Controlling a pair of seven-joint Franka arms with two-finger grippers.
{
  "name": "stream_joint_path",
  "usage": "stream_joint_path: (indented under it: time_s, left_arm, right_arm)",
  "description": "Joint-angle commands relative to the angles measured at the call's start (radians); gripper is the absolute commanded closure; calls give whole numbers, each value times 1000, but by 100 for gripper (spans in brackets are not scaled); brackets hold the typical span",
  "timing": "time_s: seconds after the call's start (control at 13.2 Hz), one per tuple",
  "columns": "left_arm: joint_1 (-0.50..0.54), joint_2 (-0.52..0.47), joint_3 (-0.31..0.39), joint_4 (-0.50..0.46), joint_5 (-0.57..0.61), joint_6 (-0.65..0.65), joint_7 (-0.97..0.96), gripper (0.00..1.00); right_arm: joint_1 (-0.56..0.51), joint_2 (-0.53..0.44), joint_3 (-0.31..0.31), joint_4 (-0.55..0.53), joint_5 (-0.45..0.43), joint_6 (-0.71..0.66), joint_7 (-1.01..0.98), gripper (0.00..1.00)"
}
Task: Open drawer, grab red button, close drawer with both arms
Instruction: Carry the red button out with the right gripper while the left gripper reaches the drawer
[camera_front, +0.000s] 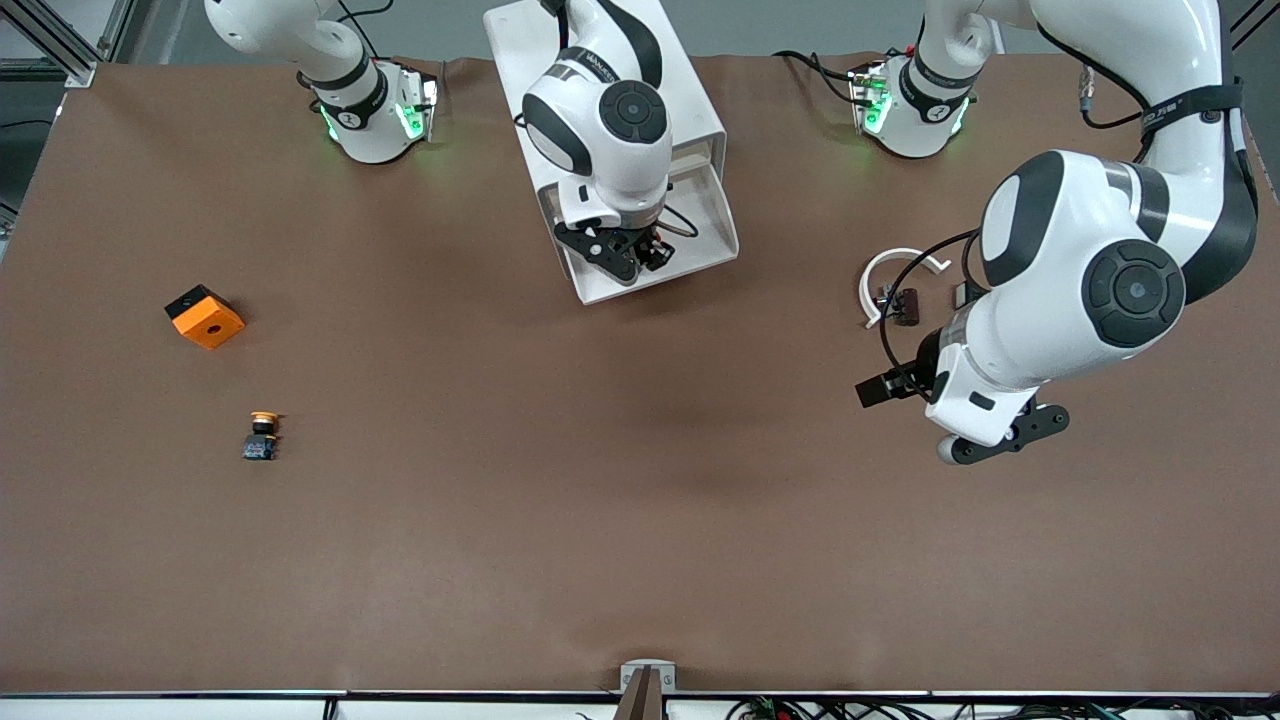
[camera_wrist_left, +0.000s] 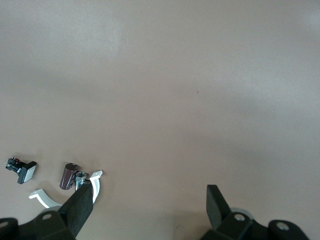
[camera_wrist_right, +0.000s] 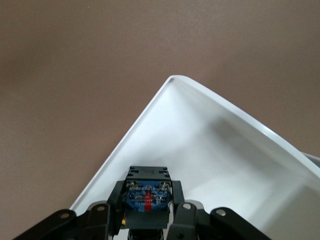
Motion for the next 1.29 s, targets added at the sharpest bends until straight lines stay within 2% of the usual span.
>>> stream_joint_path:
  time_s: [0.0,0.15,0.3,0.45,0.68,0.83,0.98,1.21]
  left_arm:
    - [-12,-15,-6,-23,23,18,-7,0]
    - [-23,-3,-11,-23,23,25,-2,0]
    - [-34,0,-37,-67,21,86,-2,0]
    - [-38,-17,-84,-168,21,215,-2,0]
    - [-37,-25,-180,-305,21,418,-4,0]
    - [-60,-12,-217,-365,21,516,-5,0]
    - [-98,-9,-218,-402,21,532,-9,0]
    - [-161,-2,-221,-448,12,530,-44,0]
  right_arm:
    - [-24,5,-10,58,-1,-26,-8,100]
    - [-67,2,-7,147,5,-114,-24,100]
    - [-136,-5,-10,232,47,-213,-120,100]
    - [-231,-45,-14,241,55,-254,-316,100]
    - [-387,-54,-16,223,48,-276,-625,100]
    - [-486,-53,-17,185,42,-253,-827,100]
    - [-570,-53,-17,114,25,-177,-1014,100]
    - [-683,-51,-17,-57,15,56,-1262,100]
